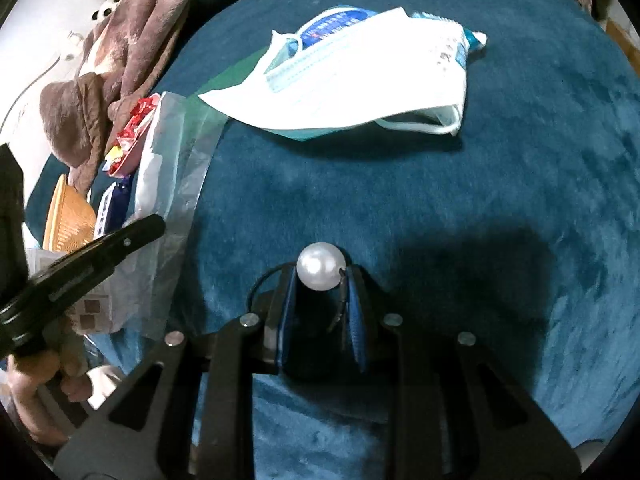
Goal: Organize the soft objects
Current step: 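Grasp the pearl hair tie with the right tool while the left tool holds the zip bag, then carry the zip bag and pearl hair tie over the orange basket with both tools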
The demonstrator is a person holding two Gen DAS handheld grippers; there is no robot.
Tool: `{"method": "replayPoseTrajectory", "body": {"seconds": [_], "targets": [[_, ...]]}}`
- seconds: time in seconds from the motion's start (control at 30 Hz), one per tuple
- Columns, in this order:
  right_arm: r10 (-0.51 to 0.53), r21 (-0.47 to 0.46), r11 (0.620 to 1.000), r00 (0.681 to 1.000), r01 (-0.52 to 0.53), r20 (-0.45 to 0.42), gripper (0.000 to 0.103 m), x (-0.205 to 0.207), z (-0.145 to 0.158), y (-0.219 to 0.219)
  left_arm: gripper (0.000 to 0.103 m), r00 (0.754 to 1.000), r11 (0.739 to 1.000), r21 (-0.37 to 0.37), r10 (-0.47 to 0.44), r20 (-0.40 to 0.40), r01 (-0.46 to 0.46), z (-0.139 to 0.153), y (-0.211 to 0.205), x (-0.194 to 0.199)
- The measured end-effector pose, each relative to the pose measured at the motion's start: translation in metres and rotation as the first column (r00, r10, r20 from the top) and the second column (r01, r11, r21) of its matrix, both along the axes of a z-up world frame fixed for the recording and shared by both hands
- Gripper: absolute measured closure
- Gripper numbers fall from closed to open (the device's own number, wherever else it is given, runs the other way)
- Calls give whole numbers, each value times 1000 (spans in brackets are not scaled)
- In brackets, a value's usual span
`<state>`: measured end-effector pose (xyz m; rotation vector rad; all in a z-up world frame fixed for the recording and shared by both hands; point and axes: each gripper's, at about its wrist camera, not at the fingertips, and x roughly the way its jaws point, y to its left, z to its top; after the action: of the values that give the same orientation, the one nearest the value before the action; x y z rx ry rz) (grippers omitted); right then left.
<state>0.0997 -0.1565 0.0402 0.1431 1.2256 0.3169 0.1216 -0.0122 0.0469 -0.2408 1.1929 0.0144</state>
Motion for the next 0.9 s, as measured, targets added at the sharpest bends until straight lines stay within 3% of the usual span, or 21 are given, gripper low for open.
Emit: {"method": "replayPoseTrajectory", "body": {"seconds": [0.33, 0.9], "targets": [[18, 14, 1000, 996, -19, 86, 79, -18, 31, 4, 99, 999, 999, -25, -20, 28, 21, 24, -1, -32], [64, 19, 997, 983, -68, 170, 79, -42, 76, 36, 99, 995, 1000, 1, -11, 96, 11, 74, 9, -74]]}}
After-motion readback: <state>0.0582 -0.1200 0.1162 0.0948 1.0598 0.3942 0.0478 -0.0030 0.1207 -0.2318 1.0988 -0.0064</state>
